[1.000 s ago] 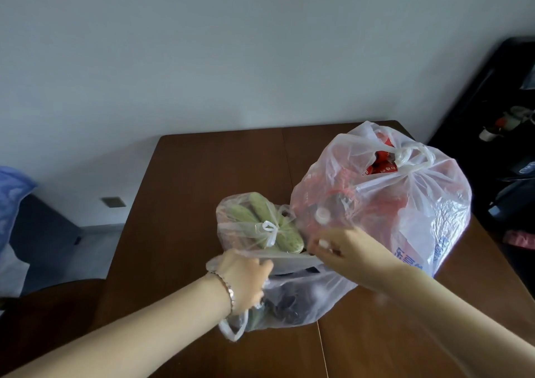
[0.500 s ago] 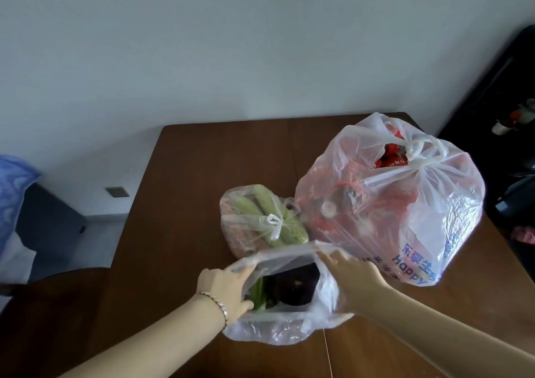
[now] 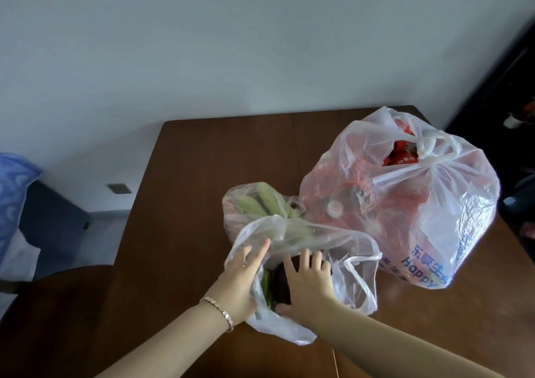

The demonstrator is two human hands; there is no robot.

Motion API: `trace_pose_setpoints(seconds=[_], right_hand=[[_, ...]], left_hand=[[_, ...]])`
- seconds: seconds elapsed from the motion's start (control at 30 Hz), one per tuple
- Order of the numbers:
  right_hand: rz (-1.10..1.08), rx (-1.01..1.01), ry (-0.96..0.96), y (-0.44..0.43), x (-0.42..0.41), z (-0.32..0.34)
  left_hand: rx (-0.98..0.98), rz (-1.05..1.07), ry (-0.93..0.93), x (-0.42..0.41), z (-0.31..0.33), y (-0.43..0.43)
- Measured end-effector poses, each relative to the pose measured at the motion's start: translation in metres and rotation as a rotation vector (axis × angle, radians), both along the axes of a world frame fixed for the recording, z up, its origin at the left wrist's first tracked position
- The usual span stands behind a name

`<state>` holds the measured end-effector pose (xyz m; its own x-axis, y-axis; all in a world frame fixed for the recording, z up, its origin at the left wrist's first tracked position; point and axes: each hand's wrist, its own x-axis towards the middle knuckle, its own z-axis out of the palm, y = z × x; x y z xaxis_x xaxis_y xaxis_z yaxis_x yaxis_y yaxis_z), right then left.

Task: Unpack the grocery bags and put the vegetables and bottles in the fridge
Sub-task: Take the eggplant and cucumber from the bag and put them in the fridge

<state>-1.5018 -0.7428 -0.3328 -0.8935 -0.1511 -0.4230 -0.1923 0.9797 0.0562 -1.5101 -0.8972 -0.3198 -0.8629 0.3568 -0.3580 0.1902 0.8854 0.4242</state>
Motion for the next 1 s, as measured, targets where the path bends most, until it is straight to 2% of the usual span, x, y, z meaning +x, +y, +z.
trace_pose_setpoints(seconds=[0.07, 0.27, 0.37, 0.47, 0.53, 0.67, 0.77, 0.87, 0.9, 0.93, 0.97, 1.0], right_hand=[[-0.056, 0.077, -0.149, -0.002, -0.003, -0.012], [0.002, 0.065, -0.16, 0.006, -0.006, -0.02], [-0.022, -0.027, -0.155, 0.021, -0.003, -0.016], [-0.195, -0.221, -0.241, 0.035, 0.001, -0.004], [-0.235, -0.374, -0.262, 0.04, 0.006, 0.012], [-0.221, -0.752, -0.145, 0.049, 0.016, 0.06], [-0.341, -1.108, -0.022, 0.066, 0.016, 0.082], [-0.512, -1.286, 0.077, 0.082, 0.015, 0.084], [-0.559, -1.305, 0.115, 0.086, 0.016, 0.082], [-0.606, -1.31, 0.154, 0.089, 0.016, 0.078], [-0.649, -1.306, 0.187, 0.09, 0.017, 0.074], [-0.689, -1.301, 0.211, 0.091, 0.018, 0.07]], left_hand=[[-0.013, -0.007, 0.008, 0.0, 0.002, -0.002], [-0.002, -0.006, -0.011, 0.0, -0.003, -0.004], [0.058, 0.023, -0.01, -0.004, 0.0, -0.003], [0.048, 0.035, -0.044, -0.009, 0.008, 0.001], [0.025, -0.002, -0.029, -0.011, 0.01, 0.002], [-0.004, -0.057, -0.052, -0.019, 0.002, -0.005], [-0.134, -0.108, -0.093, -0.021, -0.005, -0.019], [-0.08, -0.144, 0.087, -0.005, 0.003, -0.04], [-0.185, -0.165, 0.251, -0.001, 0.012, -0.04], [-0.207, -0.199, 0.546, 0.004, 0.011, -0.041], [-0.144, -0.297, 0.765, 0.01, 0.007, -0.041], [0.0, -0.38, 0.845, 0.013, 0.004, -0.034]])
